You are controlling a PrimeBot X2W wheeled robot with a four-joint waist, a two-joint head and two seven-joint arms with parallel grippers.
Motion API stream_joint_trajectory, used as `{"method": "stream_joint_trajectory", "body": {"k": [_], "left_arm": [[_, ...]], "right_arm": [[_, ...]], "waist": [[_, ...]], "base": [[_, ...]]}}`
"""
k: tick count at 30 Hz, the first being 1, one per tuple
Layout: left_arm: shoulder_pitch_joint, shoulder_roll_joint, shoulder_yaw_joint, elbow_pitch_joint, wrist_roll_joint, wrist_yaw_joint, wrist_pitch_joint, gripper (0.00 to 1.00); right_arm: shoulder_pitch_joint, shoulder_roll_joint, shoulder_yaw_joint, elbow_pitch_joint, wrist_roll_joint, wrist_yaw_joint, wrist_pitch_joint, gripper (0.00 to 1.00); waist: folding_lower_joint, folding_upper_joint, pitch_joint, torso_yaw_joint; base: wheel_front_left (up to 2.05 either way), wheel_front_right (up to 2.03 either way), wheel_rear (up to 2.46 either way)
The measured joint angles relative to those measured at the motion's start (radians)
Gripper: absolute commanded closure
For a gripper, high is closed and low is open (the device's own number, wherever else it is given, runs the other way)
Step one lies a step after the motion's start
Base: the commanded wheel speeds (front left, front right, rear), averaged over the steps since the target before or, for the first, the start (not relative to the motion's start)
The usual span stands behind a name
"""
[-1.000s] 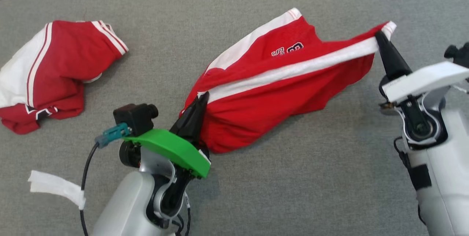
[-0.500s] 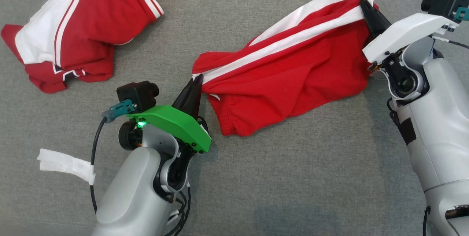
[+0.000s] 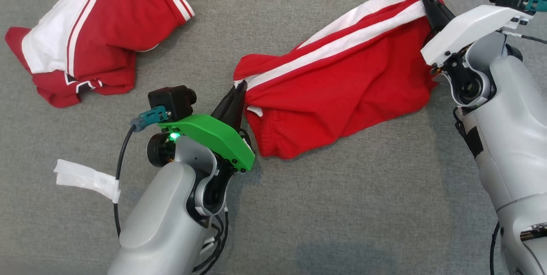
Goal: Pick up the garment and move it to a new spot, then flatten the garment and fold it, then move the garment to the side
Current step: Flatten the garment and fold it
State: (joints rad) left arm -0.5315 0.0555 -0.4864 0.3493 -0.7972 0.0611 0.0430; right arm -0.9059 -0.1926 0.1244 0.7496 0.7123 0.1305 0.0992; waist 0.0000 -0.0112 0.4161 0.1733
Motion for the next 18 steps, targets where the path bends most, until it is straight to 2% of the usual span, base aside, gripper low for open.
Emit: {"method": "stream_joint_trajectory", "body": {"k": [1, 2, 4, 9, 13, 18], "left_arm": [[-0.002, 0.0, 0.001, 0.003, 0.0, 0.001, 0.0, 0.65], [-0.003, 0.0, 0.002, 0.005, -0.001, 0.001, -0.001, 0.51], [-0.002, 0.002, 0.002, 0.006, -0.001, 0.005, -0.002, 0.0], [0.014, 0.024, -0.001, -0.014, 0.018, 0.02, -0.032, 0.0], [0.067, 0.05, -0.02, -0.06, 0.058, 0.028, -0.067, 0.0], [0.173, 0.119, -0.035, -0.164, 0.149, 0.046, -0.191, 0.0]], "right_arm": [[-0.002, 0.002, 0.007, 0.0, 0.0, 0.0, -0.002, 0.0], [-0.003, 0.003, 0.015, 0.0, 0.0, 0.0, -0.004, 0.0], [-0.001, 0.001, 0.042, -0.006, -0.001, 0.0, 0.005, 0.0], [0.022, -0.031, 0.086, -0.08, -0.001, 0.0, -0.039, 0.0], [0.09, -0.08, 0.138, -0.175, -0.017, 0.0, -0.079, 0.0], [0.196, -0.176, 0.149, -0.254, -0.181, 0.0, -0.187, 0.0]], "waist": [[0.0, 0.0, -0.001, -0.003], [0.0, 0.0, -0.003, -0.006], [0.0, 0.0, -0.009, -0.012], [0.0, 0.0, -0.031, -0.023], [0.0, 0.0, -0.06, -0.031], [0.0, 0.0, -0.106, -0.046]], "base": [[0.0, 0.0, 0.0], [0.0, 0.0, 0.0], [0.0, 0.0, 0.0], [0.0, 0.0, 0.0], [0.0, 0.0, 0.0], [0.0, 0.0, 0.0]]}}
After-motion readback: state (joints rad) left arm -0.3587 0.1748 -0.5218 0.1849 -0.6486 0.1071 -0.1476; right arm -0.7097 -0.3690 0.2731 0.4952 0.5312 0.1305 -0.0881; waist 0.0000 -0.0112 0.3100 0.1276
